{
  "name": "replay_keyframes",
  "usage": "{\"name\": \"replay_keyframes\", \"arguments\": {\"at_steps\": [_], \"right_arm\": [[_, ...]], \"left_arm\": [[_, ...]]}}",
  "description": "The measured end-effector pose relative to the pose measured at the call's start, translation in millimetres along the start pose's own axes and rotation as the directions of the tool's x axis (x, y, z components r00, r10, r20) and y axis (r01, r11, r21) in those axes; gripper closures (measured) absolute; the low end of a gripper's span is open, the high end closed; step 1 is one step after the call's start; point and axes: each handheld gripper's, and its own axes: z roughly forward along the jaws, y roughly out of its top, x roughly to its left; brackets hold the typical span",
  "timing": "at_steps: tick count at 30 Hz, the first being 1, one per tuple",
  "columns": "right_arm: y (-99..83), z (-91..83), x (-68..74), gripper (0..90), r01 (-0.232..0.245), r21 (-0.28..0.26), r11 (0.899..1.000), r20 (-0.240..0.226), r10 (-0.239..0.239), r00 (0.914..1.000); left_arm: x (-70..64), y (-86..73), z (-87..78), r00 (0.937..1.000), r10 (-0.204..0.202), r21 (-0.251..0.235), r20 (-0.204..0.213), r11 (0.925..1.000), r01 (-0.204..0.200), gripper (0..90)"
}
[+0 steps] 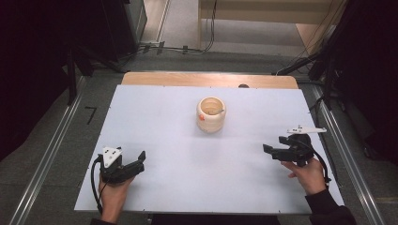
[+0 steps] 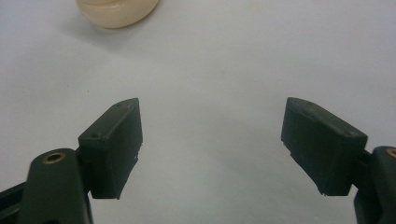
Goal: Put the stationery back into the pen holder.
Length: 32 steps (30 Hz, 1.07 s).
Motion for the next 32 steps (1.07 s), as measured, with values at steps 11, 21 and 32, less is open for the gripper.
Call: {"name": "replay_keyframes", "arguments": {"at_steps": [11, 21, 32], "right_arm": [[-14.2, -13.9, -10.1, 19.5, -0.019, -0.015, 1.0, 0.038, 0.019, 0.9991], [-31.5, -29.4, -25.0, 19.5, -0.055, -0.021, 0.998, 0.08, 0.057, 0.9952], [-45.0, -43.8, -37.6, 19.5, -0.095, -0.036, 0.995, 0.101, 0.098, 0.99]], "left_arm": [[-0.2, -0.1, -0.1, 1.0, -0.001, -0.003, 0.0, 1.0, 0.001, 12.7], [-0.7, 0.0, -0.2, 1.0, 0.0, -0.001, -0.001, 1.0, 0.0, 12.6], [-2.5, 0.4, 0.0, 1.0, 0.005, -0.005, -0.001, 1.0, -0.005, 12.6]]}}
